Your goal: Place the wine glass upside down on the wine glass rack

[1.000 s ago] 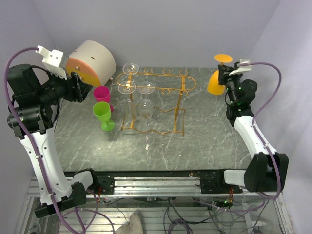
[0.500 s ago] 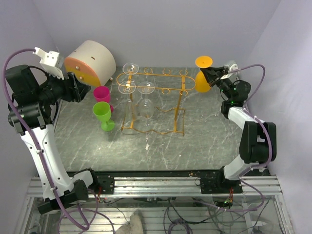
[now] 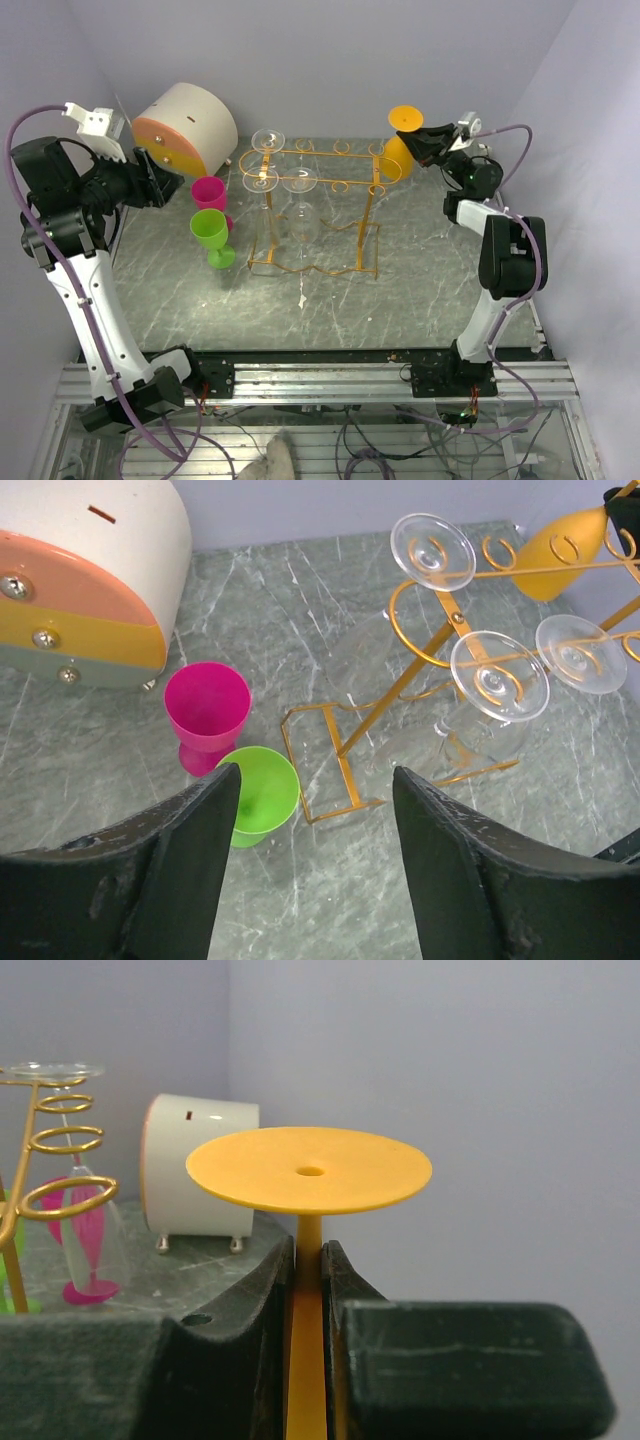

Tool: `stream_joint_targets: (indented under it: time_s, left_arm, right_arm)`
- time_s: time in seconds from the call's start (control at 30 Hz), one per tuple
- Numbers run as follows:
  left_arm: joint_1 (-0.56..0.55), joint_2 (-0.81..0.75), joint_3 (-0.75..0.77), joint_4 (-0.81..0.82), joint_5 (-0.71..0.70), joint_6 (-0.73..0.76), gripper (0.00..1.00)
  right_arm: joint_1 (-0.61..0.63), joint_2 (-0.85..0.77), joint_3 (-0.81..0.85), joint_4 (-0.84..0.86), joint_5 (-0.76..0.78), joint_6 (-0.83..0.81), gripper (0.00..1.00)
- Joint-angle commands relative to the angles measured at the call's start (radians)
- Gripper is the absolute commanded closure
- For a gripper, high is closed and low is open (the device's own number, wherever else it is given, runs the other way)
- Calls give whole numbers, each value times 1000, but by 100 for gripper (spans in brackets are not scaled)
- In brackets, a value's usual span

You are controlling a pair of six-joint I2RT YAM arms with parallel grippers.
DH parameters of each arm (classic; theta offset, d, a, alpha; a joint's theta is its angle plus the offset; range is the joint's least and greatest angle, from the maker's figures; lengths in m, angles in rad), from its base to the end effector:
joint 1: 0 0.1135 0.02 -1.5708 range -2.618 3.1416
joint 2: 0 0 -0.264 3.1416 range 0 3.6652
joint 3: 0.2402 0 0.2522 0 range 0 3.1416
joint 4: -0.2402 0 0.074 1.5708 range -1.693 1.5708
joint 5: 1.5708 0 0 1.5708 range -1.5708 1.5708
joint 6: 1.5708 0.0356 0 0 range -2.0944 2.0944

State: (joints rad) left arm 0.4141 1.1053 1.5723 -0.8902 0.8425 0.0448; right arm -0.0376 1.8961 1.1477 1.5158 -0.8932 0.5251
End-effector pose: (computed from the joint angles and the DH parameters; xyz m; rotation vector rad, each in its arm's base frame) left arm 0.1776 0.0490 0.4731 0.1826 1.8715 -0.5226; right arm 0.3948 0.0129 0.3078 -0.6171 0.9761 0.7915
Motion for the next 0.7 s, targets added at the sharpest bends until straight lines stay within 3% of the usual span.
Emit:
stream_joint_targets:
  time_s: [0.0,0.1,0.2,0.67]
  left_arm:
    - [27,2,-16,62,46,-44,26]
    - [38,3,-29,78,45,-59,21]
    - [46,3,-30,80,8,-70,2]
    - [48,3,-41,86,19,-71,0]
  right_arm:
    - [36,39,71,84,-34,27,100]
    - [66,45,88,59,-43,5,100]
    - [84,72,109,67,-45,30,100]
    - [109,42,48,140,-122,49,100]
